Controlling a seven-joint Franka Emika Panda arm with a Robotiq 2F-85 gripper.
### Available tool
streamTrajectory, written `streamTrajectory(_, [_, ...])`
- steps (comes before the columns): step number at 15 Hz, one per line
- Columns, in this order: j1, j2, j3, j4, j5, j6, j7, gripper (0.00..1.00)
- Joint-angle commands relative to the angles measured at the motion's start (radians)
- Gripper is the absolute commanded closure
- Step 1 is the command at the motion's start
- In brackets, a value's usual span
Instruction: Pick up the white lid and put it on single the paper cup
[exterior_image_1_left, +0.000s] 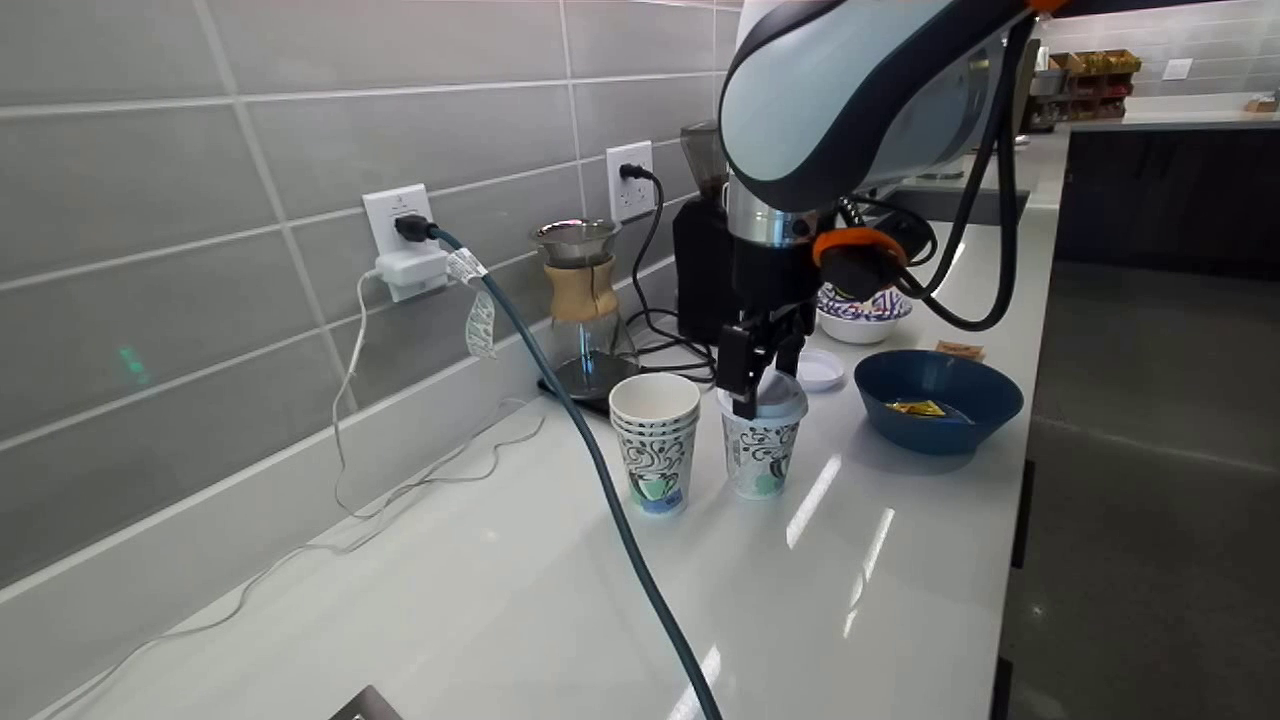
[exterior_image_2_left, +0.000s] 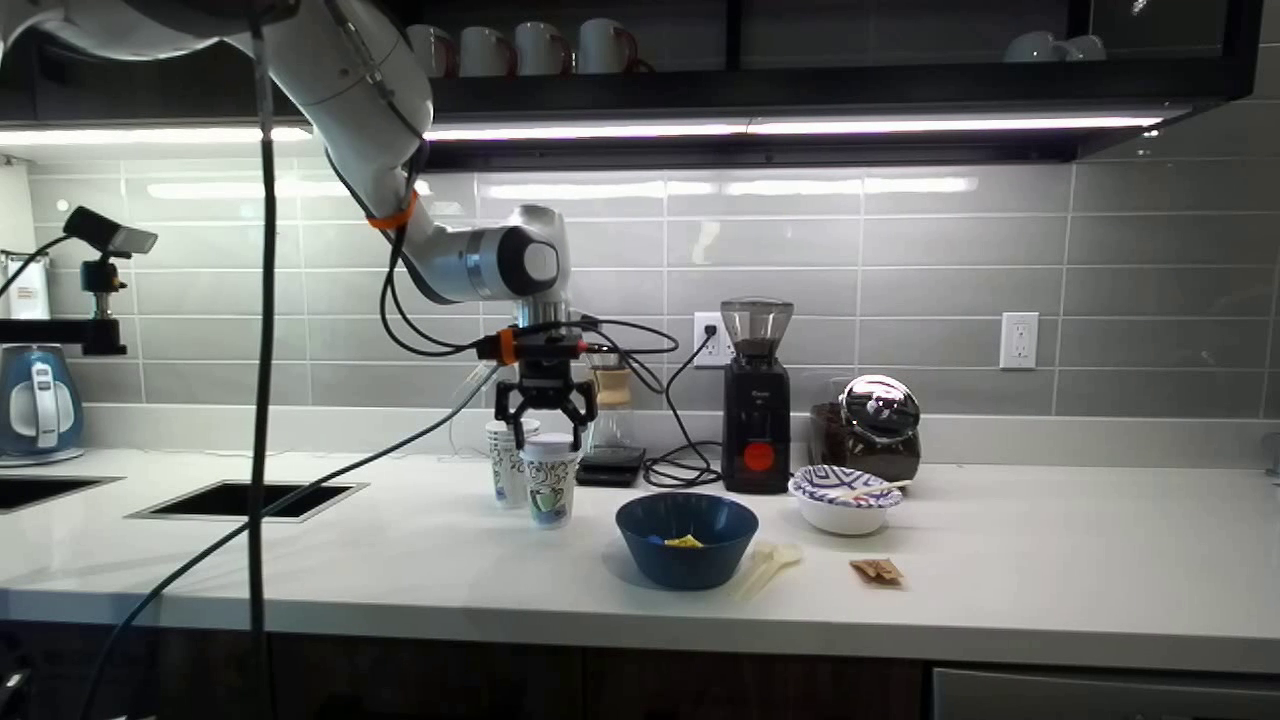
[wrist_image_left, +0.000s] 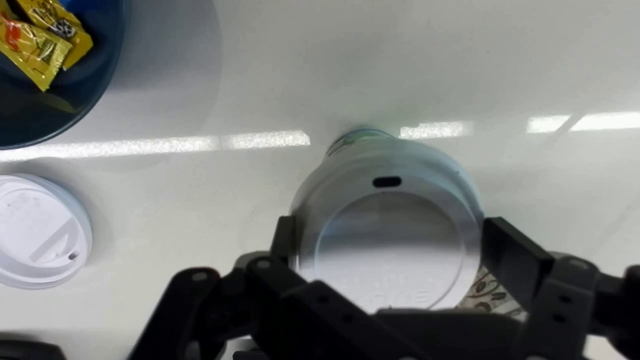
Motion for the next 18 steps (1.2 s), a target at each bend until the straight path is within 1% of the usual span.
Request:
streamTrajectory(1, [-0.01,0.032,0.001,0.008,0.013,-0.015,-0.035,0.07])
streamTrajectory(4, [-0.012,0.039,-0.001,0.012,0.013,-0.018,-0.04,0.07])
streamTrajectory(9, [-0.008,0.016,0.001,0.0,0.005,-0.016,-0.037,0.06])
streamTrajectory(13, [-0.002,-0.004,0.001,-0.011,-0.003,-0.013,-0.028,0.0])
streamTrajectory(18, [0.0,-0.02,0.004,-0.018,-0.004,-0.007,-0.027,0.0])
